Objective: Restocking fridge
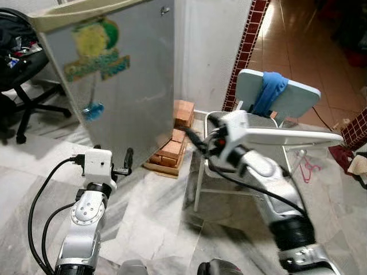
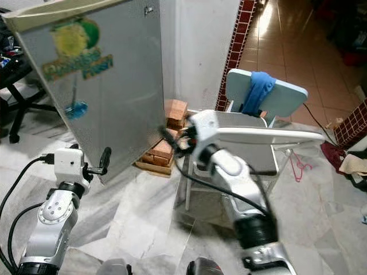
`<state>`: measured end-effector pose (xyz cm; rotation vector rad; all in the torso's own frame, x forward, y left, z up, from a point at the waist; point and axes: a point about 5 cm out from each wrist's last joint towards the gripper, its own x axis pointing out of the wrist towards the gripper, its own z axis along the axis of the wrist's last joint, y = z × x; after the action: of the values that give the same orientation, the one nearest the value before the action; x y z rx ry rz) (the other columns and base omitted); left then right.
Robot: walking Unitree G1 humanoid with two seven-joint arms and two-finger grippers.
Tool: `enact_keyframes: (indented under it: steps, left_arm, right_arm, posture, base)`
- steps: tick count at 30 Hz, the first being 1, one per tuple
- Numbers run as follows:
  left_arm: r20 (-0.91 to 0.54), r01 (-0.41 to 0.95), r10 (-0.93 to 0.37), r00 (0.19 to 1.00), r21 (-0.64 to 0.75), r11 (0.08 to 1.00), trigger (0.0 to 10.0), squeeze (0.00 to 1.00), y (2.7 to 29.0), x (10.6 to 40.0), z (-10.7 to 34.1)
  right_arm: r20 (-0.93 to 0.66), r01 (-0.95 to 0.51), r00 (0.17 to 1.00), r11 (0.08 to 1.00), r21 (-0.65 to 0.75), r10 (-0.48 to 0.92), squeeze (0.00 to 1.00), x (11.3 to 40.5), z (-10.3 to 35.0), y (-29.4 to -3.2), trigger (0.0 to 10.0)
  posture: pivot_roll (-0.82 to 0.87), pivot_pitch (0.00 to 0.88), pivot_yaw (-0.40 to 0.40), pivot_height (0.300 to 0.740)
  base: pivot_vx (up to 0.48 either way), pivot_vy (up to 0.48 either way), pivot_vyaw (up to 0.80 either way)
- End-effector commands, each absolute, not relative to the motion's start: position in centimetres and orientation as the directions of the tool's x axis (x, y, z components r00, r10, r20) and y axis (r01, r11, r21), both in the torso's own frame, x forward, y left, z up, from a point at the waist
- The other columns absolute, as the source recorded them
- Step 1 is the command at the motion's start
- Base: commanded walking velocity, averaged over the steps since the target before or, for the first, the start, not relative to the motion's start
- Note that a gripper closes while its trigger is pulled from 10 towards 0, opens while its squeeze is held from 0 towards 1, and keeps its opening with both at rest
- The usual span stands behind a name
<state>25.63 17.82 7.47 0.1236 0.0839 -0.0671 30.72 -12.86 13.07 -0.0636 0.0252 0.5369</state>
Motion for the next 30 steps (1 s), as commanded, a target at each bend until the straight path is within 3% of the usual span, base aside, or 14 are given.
enact_keyframes:
  steps: [1, 2, 4, 18, 30]
  left_arm:
    - [-0.092, 0.091, -0.078, 0.993, 0.141, 0.986, 10.0, 0.00, 17.9, 25.6, 7.4]
    - [-0.083, 0.110, -0.097, 0.992, 0.162, 0.981, 10.0, 0.00, 17.8, 25.5, 7.5]
    - [-0.080, 0.123, -0.110, 0.991, 0.176, 0.977, 10.0, 0.00, 17.8, 25.3, 7.5]
    - [-0.168, 0.163, -0.130, 0.977, 0.195, 0.967, 10.0, 0.00, 18.8, 23.9, 6.0]
    - [-0.097, 0.140, -0.125, 0.987, 0.165, 0.976, 10.0, 0.00, 18.6, 26.0, 7.2]
  right_arm:
    - [-0.030, -0.497, 0.867, 0.864, -0.080, 0.497, 0.00, 30.7, 13.2, -13.0, 10.0]
    - [-0.030, -0.459, 0.888, 0.877, -0.146, 0.459, 0.00, 30.5, 13.0, -13.9, 10.0]
    - [-0.022, -0.418, 0.907, 0.897, -0.144, 0.420, 0.00, 30.2, 12.9, -14.4, 10.0]
    - [-0.041, -0.101, 0.994, 0.995, 0.018, 0.101, 0.00, 28.1, 9.8, -15.7, 10.0]
    - [-0.032, -0.059, 0.998, 0.998, 0.008, 0.060, 0.00, 29.3, 10.4, -16.7, 10.0]
  posture:
    - [0.07, 0.033, 0.023, 0.740]
    - [0.06, 0.034, 0.028, 0.740]
    - [0.06, 0.033, 0.028, 0.740]
    - [0.08, 0.000, 0.012, 0.740]
    - [0.07, 0.000, 0.002, 0.740]
  base:
    - [0.000, 0.480, 0.00]
    - [0.000, 0.480, 0.00]
    - [0.000, 0.480, 0.00]
    - [0.000, 0.480, 0.00]
    - [0.000, 0.480, -0.80]
